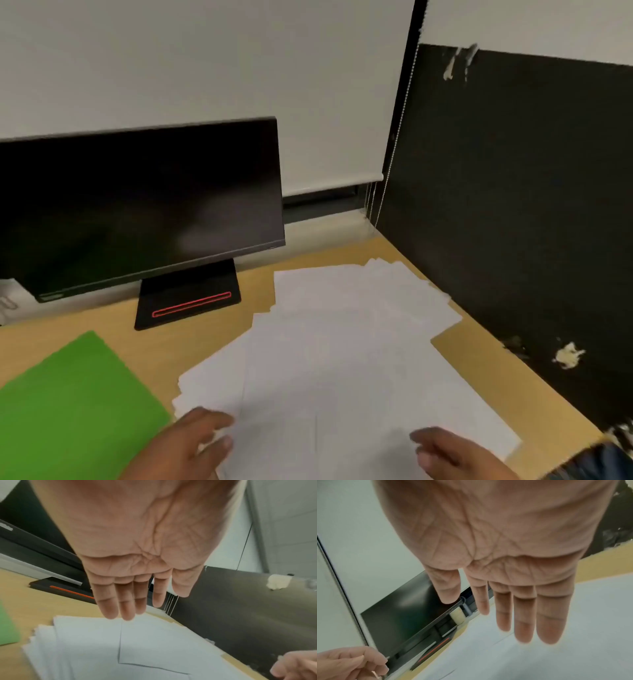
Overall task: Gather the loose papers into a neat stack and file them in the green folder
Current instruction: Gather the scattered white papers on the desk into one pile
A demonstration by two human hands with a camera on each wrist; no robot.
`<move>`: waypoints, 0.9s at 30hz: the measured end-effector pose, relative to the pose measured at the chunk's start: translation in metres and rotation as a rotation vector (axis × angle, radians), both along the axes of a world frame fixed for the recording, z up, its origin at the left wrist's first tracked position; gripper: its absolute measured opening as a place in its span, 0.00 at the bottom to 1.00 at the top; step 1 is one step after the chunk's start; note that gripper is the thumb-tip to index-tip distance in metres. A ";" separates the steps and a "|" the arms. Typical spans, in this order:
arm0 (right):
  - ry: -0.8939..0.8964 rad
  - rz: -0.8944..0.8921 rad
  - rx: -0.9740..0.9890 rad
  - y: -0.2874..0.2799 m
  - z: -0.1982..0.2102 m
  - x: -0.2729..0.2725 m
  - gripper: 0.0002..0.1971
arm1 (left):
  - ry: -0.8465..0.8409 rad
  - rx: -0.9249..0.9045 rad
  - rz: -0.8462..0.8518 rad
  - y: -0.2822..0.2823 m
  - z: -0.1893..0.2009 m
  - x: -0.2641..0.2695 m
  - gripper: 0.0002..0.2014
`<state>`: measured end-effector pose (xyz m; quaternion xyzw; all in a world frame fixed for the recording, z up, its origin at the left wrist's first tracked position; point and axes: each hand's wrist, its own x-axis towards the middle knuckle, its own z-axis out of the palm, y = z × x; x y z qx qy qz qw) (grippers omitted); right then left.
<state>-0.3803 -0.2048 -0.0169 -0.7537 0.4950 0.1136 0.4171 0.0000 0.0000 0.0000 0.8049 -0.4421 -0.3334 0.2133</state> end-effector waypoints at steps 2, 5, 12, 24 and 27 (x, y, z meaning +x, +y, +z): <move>-0.037 -0.068 -0.015 -0.032 0.024 0.017 0.43 | -0.091 -0.031 -0.008 -0.040 0.003 -0.007 0.11; -0.174 -0.243 0.023 -0.060 0.027 0.014 0.27 | -0.164 0.075 0.036 -0.080 -0.011 -0.012 0.20; -0.187 -0.620 -0.049 -0.132 0.009 -0.002 0.23 | 0.056 0.140 0.578 -0.126 -0.039 0.010 0.24; -0.055 -0.372 0.194 -0.165 -0.018 0.026 0.22 | 0.372 0.193 0.603 -0.143 -0.041 -0.044 0.13; -0.065 -0.358 0.199 -0.165 -0.025 0.028 0.14 | 0.395 0.292 0.473 -0.139 -0.044 -0.061 0.07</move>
